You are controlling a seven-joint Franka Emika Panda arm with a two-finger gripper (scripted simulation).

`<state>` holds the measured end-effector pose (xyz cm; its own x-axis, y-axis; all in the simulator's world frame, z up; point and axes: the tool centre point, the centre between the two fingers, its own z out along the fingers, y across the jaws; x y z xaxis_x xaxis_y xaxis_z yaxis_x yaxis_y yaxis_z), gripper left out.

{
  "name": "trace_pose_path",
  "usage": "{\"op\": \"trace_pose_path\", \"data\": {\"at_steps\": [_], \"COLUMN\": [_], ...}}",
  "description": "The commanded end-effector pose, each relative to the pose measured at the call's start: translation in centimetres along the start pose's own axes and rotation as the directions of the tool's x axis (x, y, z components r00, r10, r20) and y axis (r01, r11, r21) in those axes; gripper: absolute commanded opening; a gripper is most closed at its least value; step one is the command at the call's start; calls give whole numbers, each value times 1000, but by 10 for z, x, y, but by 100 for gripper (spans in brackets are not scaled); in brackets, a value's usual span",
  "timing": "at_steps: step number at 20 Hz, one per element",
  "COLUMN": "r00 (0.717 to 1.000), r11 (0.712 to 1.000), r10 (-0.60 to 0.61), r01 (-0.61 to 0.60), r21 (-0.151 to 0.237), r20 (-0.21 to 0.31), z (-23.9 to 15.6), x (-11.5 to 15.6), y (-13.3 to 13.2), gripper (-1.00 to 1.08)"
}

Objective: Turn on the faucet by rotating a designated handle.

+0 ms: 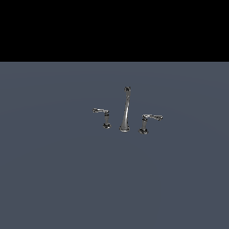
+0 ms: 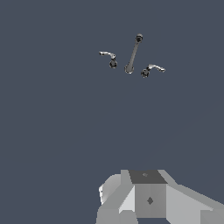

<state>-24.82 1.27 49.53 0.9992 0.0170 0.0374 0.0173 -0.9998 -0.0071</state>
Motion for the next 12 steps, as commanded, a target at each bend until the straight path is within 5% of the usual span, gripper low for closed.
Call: {"op": "trace_pose_path", "data": {"at_steps": [1, 12], "r00": [1000, 998], "r11": [1000, 998], "r10": [0, 65], "r01": [0, -65], "r21": [0, -1], "r20": [0, 1], "z": [0, 15], "x": [0, 7], "y": [0, -12], "gripper": [-100, -100]}}
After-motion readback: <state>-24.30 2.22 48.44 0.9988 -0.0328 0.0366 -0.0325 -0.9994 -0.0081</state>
